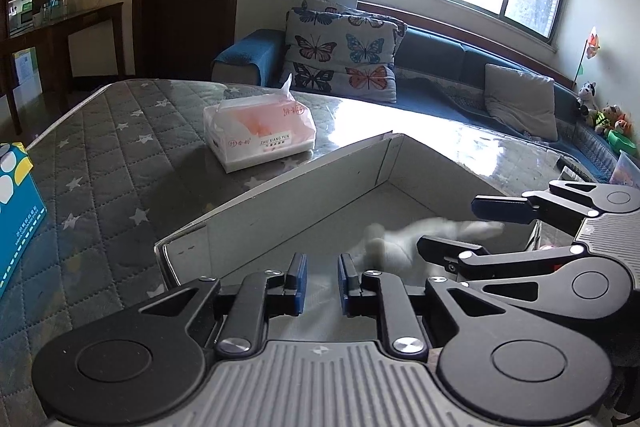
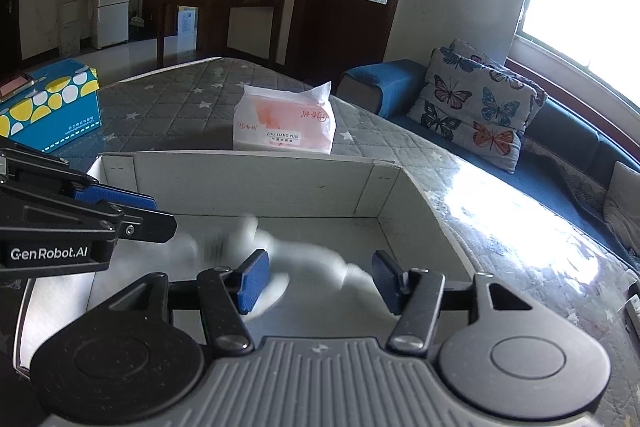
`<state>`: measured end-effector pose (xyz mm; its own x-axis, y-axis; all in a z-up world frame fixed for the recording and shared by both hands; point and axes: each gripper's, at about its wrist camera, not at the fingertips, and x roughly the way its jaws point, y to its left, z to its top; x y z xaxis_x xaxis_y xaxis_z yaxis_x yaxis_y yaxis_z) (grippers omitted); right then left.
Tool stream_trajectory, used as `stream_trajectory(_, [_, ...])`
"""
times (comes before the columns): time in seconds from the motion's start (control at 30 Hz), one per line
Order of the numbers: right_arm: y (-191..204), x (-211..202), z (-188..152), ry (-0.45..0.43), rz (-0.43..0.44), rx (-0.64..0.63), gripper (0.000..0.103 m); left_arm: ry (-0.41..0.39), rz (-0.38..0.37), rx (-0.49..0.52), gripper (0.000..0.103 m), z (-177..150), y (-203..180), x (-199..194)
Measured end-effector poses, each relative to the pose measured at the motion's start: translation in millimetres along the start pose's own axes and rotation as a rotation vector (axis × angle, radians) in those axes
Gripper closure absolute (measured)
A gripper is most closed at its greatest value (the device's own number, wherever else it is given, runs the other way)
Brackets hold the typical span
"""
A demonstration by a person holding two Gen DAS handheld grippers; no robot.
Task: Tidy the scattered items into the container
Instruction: 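Carry the bunny with the left gripper over the grey box, then open the left gripper to drop the bunny into the box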
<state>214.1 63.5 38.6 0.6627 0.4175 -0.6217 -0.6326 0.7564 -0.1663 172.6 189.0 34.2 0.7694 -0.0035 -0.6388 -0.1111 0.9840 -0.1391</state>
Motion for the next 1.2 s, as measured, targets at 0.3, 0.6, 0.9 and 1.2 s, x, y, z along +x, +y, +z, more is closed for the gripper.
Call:
stream_trajectory(0.3, [-5.9, -19.6, -1.5, -0.024, -0.009, 0.017, 0.043, -0.003, -0.011, 0.015, 0.085, -3.2, -13.0, -12.7])
stream_trajectory(0.6, [-16.8, -63.5, -17.1, -0.073, -0.030, 0.050, 0.034, -0.014, -0.042, 0.047, 0.085, -13.9, -40.6, -33.0])
stream_trajectory(0.9, [-24.1, -103.6, -41.8, -0.104, -0.048, 0.096, 0.024, -0.010, -0.062, 0.082, 0.085, -28.7, -68.2, -49.6])
stream_trajectory(1.2, [-27.4, -137.8, -64.6, -0.125, -0.066, 0.136, 0.021, -0.005, -0.078, 0.109, 0.084, -44.3, -91.9, -61.5])
